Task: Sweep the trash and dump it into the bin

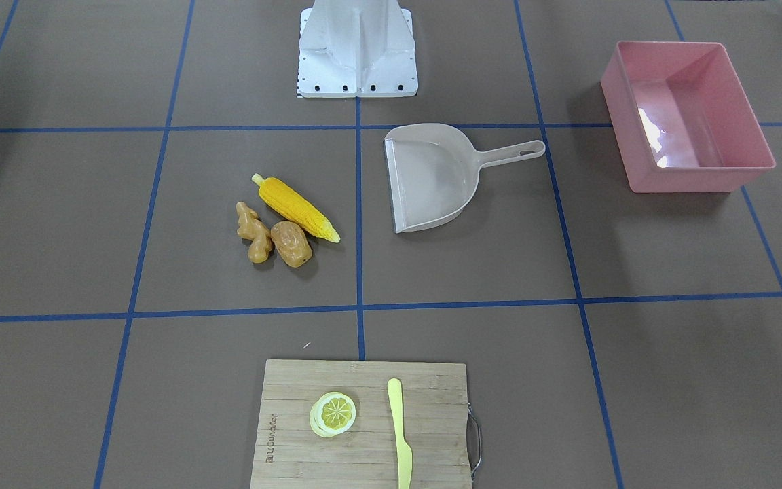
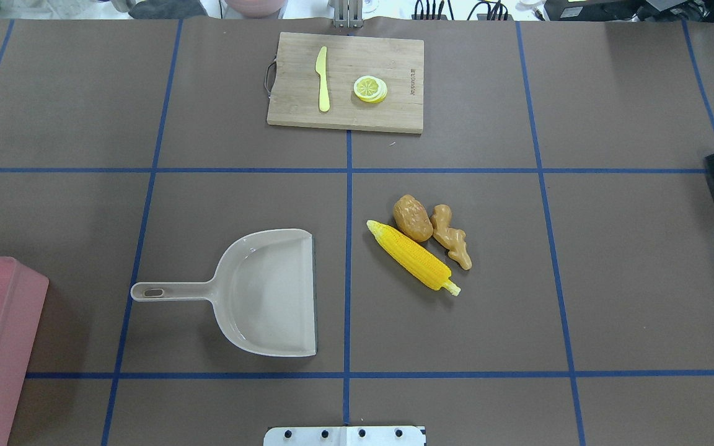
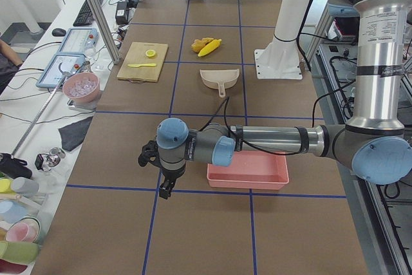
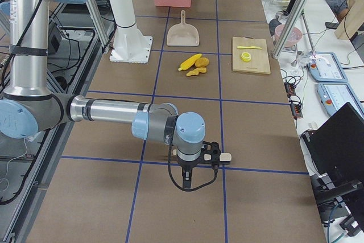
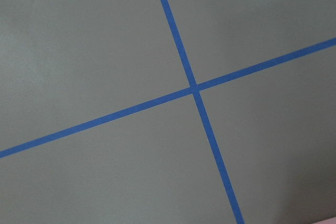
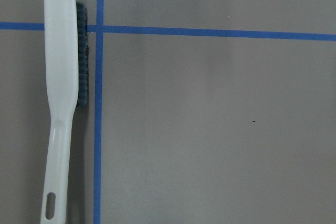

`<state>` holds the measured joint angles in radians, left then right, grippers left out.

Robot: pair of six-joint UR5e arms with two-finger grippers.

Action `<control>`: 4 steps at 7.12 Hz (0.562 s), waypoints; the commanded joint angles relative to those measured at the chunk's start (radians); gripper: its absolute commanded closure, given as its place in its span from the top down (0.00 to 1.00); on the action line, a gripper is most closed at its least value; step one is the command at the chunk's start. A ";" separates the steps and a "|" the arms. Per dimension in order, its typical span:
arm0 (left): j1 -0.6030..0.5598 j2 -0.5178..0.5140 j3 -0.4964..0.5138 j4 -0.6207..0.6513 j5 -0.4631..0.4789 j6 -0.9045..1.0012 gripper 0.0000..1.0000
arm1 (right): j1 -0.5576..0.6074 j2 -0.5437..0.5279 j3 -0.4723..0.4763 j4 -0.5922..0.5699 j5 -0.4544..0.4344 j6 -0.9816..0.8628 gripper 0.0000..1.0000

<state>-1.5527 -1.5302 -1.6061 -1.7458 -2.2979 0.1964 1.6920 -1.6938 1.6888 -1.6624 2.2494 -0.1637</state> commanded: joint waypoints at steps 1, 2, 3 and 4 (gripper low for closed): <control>-0.001 0.001 0.000 0.000 0.000 0.000 0.99 | 0.000 0.006 0.000 0.000 0.004 0.006 1.00; 0.000 0.001 0.000 0.000 0.000 0.000 0.99 | 0.000 0.000 -0.003 0.001 0.001 0.006 1.00; 0.000 0.001 0.002 -0.001 0.000 0.000 0.99 | 0.000 0.000 -0.003 0.001 0.001 0.006 1.00; 0.000 0.001 0.002 -0.001 0.000 0.000 0.99 | 0.000 -0.003 -0.003 0.001 0.001 0.006 1.00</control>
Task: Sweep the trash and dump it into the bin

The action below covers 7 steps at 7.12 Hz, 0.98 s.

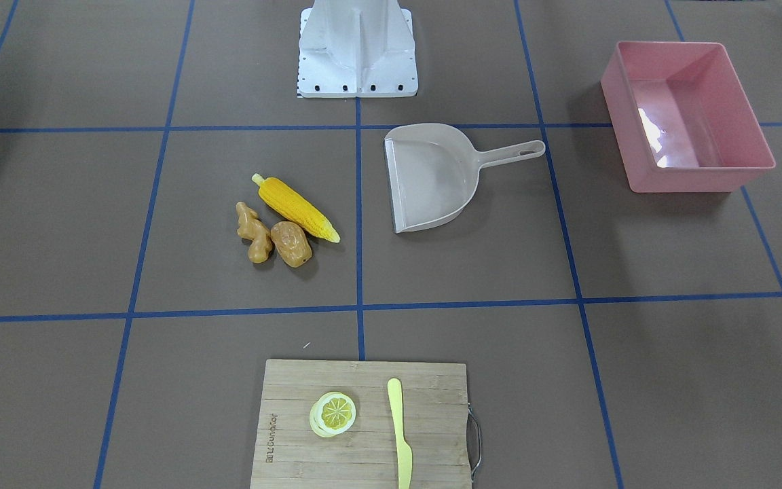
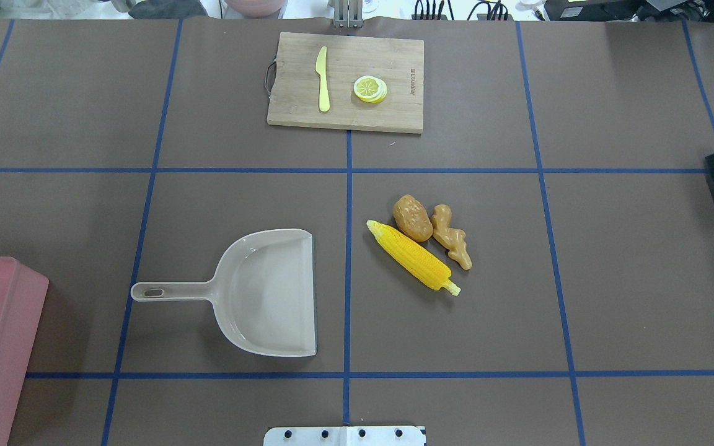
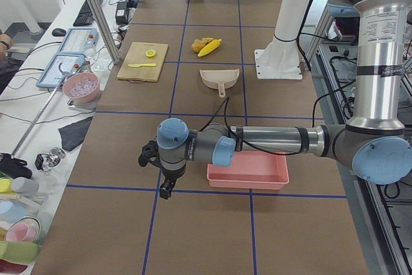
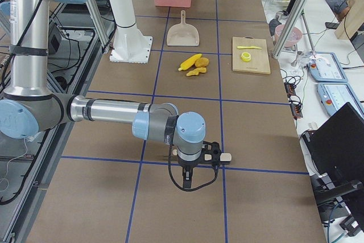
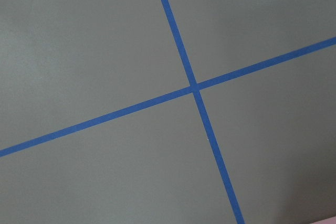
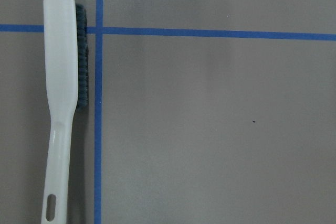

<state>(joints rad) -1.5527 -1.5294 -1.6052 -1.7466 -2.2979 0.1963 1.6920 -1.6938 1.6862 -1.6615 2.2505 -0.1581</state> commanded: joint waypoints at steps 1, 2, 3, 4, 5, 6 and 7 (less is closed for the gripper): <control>-0.001 0.002 0.001 -0.001 0.000 0.000 0.99 | 0.000 0.002 0.001 0.000 0.000 0.002 1.00; -0.001 0.002 0.005 0.002 0.002 0.002 0.99 | 0.000 0.003 0.001 0.000 0.001 0.002 1.00; -0.001 0.003 0.002 0.004 -0.002 0.002 0.99 | 0.000 0.000 0.000 0.000 0.000 0.000 1.00; -0.001 0.003 -0.005 0.009 -0.002 0.002 0.99 | 0.000 -0.003 -0.003 0.000 -0.002 -0.003 1.00; -0.001 0.003 0.001 0.007 0.000 0.008 0.99 | 0.000 -0.003 -0.003 0.000 -0.002 -0.001 1.00; -0.003 0.003 -0.008 0.010 -0.003 0.008 0.99 | 0.000 -0.004 -0.005 0.000 -0.002 -0.003 1.00; -0.007 0.038 -0.009 0.006 -0.005 0.009 0.99 | 0.000 -0.003 -0.003 0.000 -0.002 -0.004 1.00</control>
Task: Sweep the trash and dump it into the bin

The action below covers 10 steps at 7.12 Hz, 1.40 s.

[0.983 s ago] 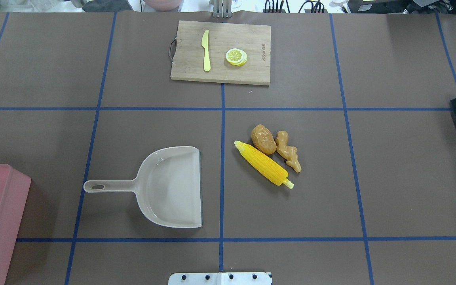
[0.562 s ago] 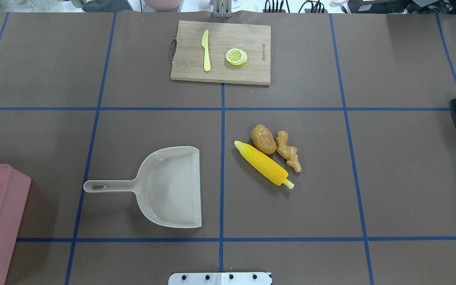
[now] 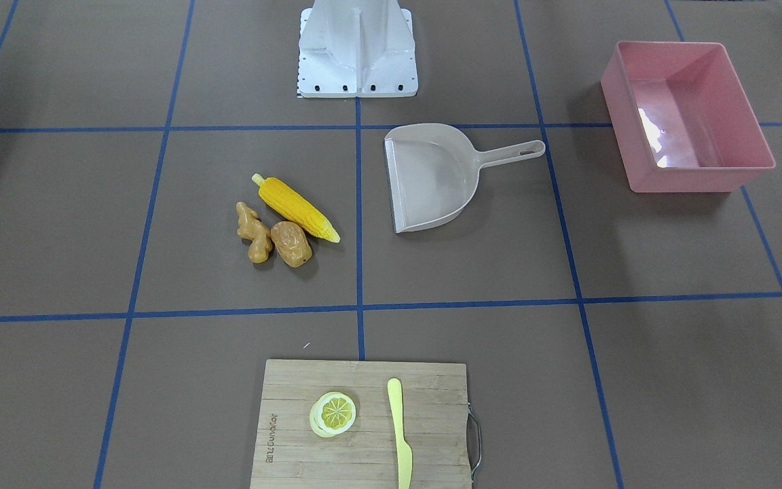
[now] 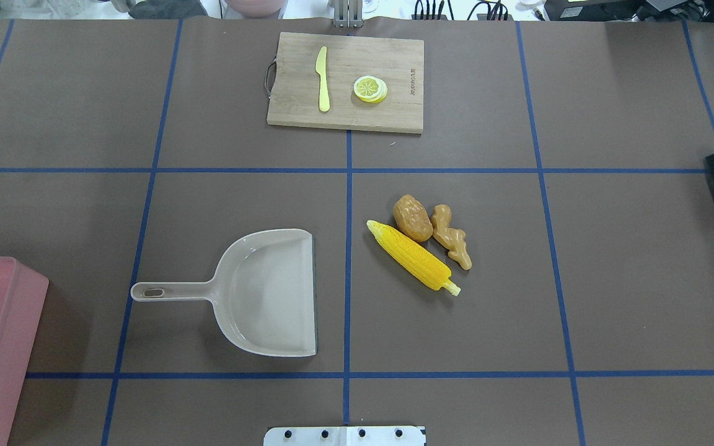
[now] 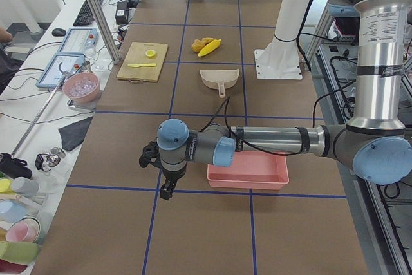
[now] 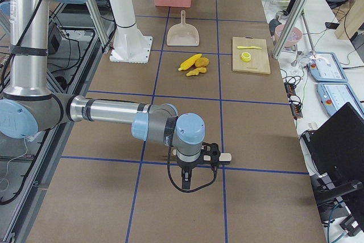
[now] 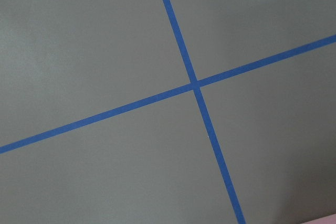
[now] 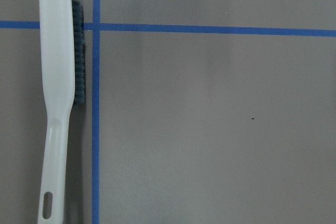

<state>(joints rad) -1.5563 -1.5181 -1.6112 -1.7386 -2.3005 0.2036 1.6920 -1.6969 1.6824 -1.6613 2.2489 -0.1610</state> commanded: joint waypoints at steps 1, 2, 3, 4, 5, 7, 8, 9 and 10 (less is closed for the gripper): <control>-0.005 0.033 -0.004 0.002 -0.052 -0.001 0.99 | 0.000 0.000 0.000 0.000 0.000 -0.002 1.00; -0.033 0.062 -0.012 0.001 -0.113 -0.001 0.99 | 0.000 0.002 0.000 0.000 -0.002 -0.002 1.00; -0.104 0.105 -0.021 0.002 -0.150 0.002 0.99 | 0.000 0.000 0.000 0.000 -0.002 -0.002 1.00; -0.176 0.166 -0.050 -0.005 -0.207 0.013 0.99 | 0.000 -0.001 0.000 0.000 -0.002 0.000 1.00; -0.183 0.164 -0.074 0.001 -0.206 0.014 0.99 | 0.000 0.005 0.003 0.000 -0.002 0.003 1.00; -0.174 0.171 -0.160 0.061 -0.203 0.014 0.99 | 0.000 0.008 0.003 0.000 0.000 0.003 1.00; -0.122 0.161 -0.238 0.135 -0.156 0.025 0.98 | 0.002 0.007 0.003 -0.001 0.008 0.000 1.00; -0.084 0.159 -0.321 0.151 -0.075 0.046 0.98 | 0.000 0.010 0.005 -0.002 0.008 0.007 1.00; -0.023 0.158 -0.372 0.192 -0.070 0.048 0.98 | -0.002 0.014 0.013 -0.005 0.029 0.015 1.00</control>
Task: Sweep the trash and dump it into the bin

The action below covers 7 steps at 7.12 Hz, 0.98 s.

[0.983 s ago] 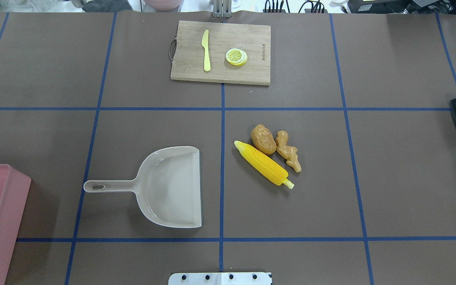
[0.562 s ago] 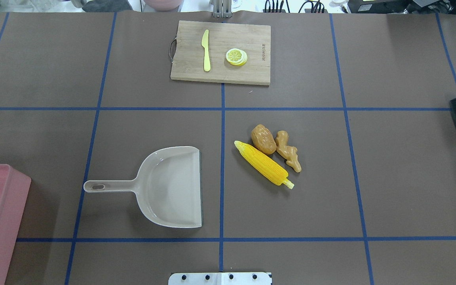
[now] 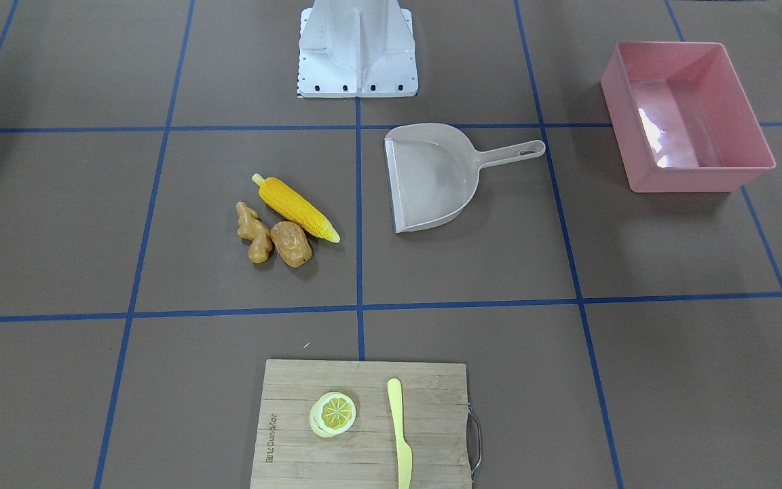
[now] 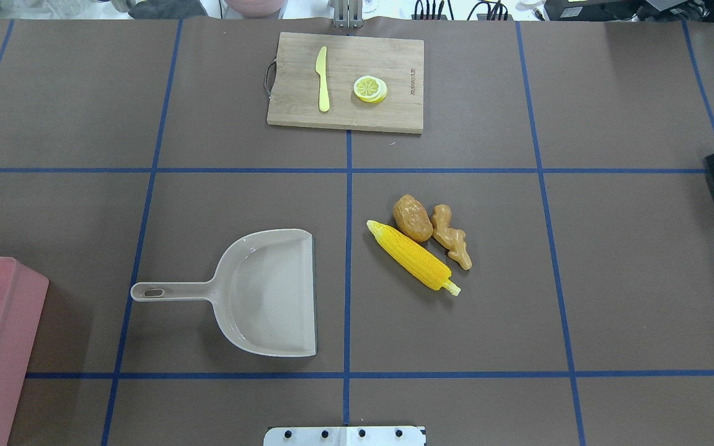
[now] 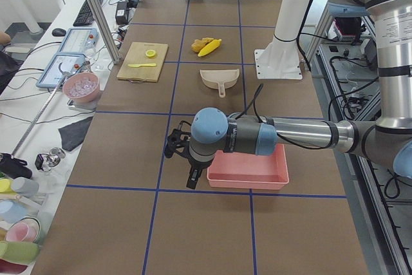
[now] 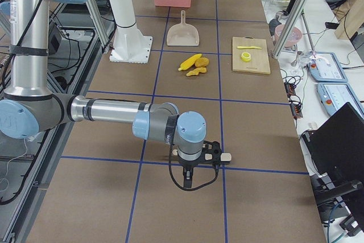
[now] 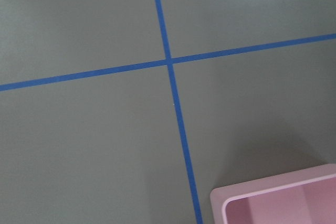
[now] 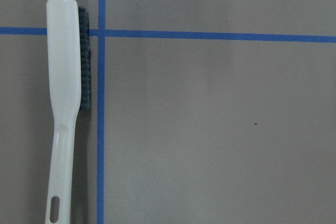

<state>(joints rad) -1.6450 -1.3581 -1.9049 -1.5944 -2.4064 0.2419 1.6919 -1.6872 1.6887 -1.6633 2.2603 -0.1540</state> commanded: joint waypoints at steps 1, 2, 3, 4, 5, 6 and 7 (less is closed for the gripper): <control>0.127 -0.004 -0.145 0.110 0.036 0.010 0.98 | -0.003 0.000 0.017 -0.012 0.062 0.008 1.00; 0.175 -0.006 -0.182 0.128 0.039 0.011 0.98 | -0.024 -0.003 0.019 -0.009 0.068 0.066 1.00; 0.227 -0.009 -0.224 0.128 0.041 0.031 0.98 | -0.085 0.001 0.035 0.000 0.068 0.168 1.00; 0.282 -0.024 -0.249 0.131 0.039 0.054 0.98 | -0.118 0.000 0.046 0.001 0.067 0.181 1.00; 0.330 -0.035 -0.253 0.131 0.044 0.059 0.98 | -0.153 -0.005 0.046 0.001 0.067 0.203 1.00; 0.344 -0.045 -0.285 0.131 0.044 0.071 0.98 | -0.199 -0.005 0.046 0.002 0.059 0.244 1.00; 0.308 -0.033 -0.302 0.129 0.041 0.085 0.98 | -0.231 -0.008 0.042 0.004 0.056 0.246 1.00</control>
<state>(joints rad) -1.3234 -1.3951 -2.1815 -1.4641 -2.3636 0.3103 1.5079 -1.6921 1.7331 -1.6616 2.3213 0.0718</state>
